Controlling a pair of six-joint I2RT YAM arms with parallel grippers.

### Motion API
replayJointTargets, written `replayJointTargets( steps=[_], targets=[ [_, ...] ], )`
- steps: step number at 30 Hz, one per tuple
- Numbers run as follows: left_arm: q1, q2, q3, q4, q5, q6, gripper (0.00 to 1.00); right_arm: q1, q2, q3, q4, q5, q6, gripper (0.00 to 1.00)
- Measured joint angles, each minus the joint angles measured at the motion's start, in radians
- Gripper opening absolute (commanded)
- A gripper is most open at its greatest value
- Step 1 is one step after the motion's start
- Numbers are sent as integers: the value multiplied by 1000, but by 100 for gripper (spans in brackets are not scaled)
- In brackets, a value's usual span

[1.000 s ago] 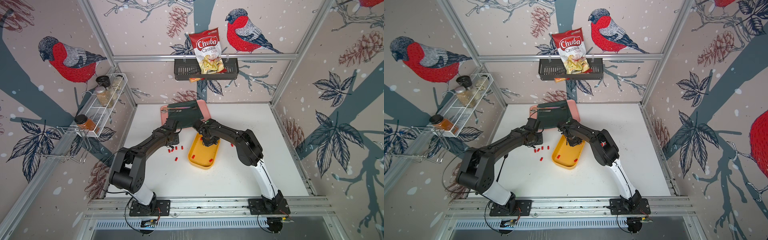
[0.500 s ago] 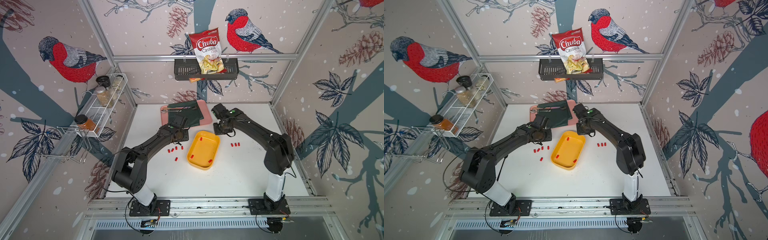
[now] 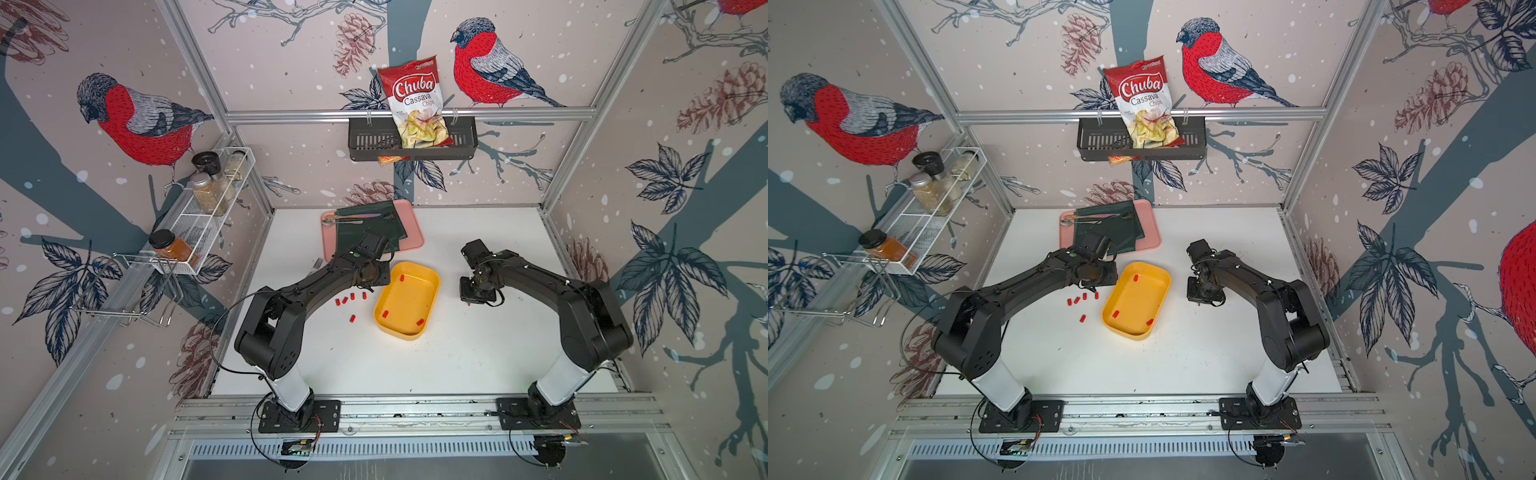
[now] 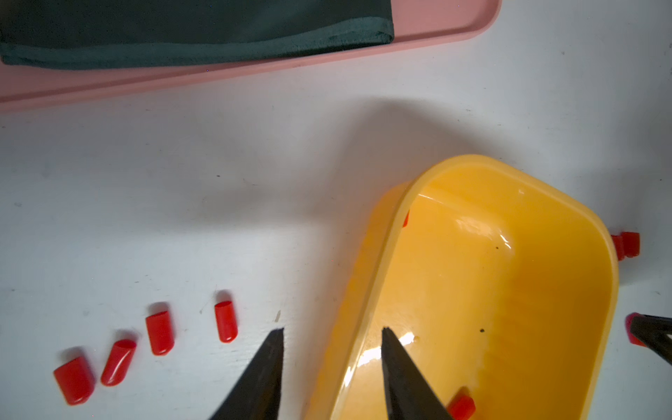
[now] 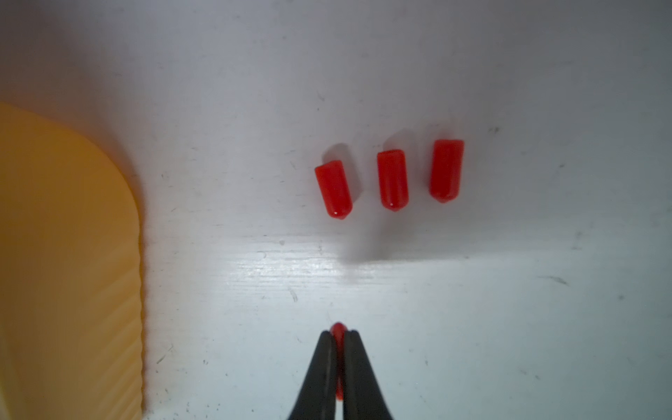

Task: Take the screw protection sleeves out of the storage box
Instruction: Place the screw protection sleeve at the center of the board.

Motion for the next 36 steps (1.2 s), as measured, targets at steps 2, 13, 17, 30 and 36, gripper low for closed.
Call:
replayJointTargets(
  steps=[2, 13, 17, 30, 36],
  targets=[
    [-2, 5, 0, 2, 1, 0, 45, 4, 8, -20, 19, -1, 2, 12],
    [-10, 11, -6, 8, 2, -5, 45, 11, 24, -45, 69, 8, 21, 40],
    [-10, 11, -12, 19, 3, -8, 46, 8, -2, -35, 58, 14, 24, 43],
    [-10, 7, -106, 92, 60, -81, 45, 110, -29, 130, 20, -29, 102, 44],
    [-24, -19, -156, 137, 87, -139, 44, 147, -13, 195, 58, -90, 136, 45]
  ],
)
